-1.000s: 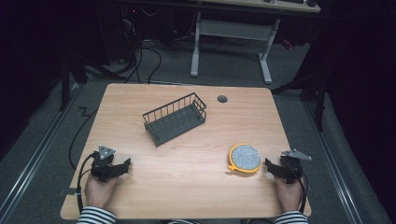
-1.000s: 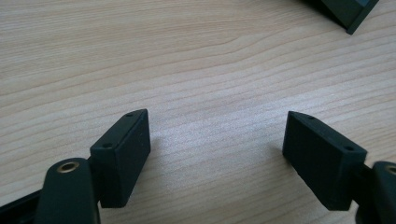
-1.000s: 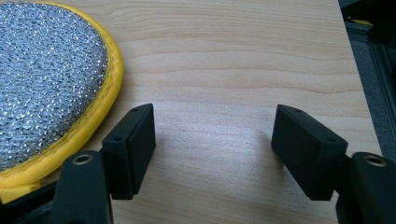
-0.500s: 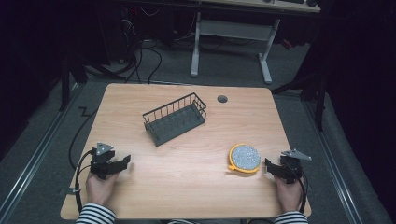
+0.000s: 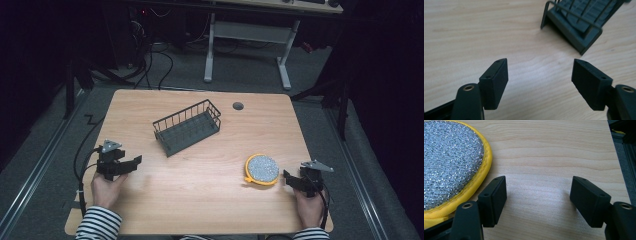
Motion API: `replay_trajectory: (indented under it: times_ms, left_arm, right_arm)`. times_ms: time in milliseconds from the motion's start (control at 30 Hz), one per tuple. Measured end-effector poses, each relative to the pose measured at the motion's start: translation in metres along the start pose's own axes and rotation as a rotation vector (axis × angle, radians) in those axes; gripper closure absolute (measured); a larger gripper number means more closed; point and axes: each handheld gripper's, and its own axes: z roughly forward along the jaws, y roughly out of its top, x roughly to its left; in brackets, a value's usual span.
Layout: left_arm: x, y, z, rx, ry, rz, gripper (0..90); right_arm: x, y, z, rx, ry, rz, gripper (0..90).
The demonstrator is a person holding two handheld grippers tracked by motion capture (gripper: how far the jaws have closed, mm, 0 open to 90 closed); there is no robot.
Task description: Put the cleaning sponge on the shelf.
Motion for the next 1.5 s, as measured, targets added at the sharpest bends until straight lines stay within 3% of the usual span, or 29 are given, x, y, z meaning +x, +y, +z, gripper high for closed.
replay_trajectory:
  times_ms: [400,733,867,1167,1500]
  left_arm:
    - [-0.008,0.054,0.004,-0.023,-0.056,0.019,33.2]
    - [-0.011,0.089,0.019,-0.013,-0.062,0.024,36.7]
    - [-0.013,0.096,0.025,-0.021,-0.063,0.025,38.6]
    - [-0.015,0.105,0.043,0.017,-0.053,0.021,39.8]
    - [-0.011,0.103,0.059,0.029,-0.060,-0.002,45.9]
  right_arm:
    - [0.001,0.000,0.000,-0.001,0.008,-0.006,29.2]
    - [0.001,0.000,0.000,-0.001,0.009,-0.006,29.2]
    - [0.001,0.000,0.000,-0.001,0.009,-0.006,29.2]
    - [0.001,0.000,0.000,-0.001,0.009,-0.006,29.2]
    - [0.001,0.000,0.000,-0.001,0.009,-0.006,29.2]
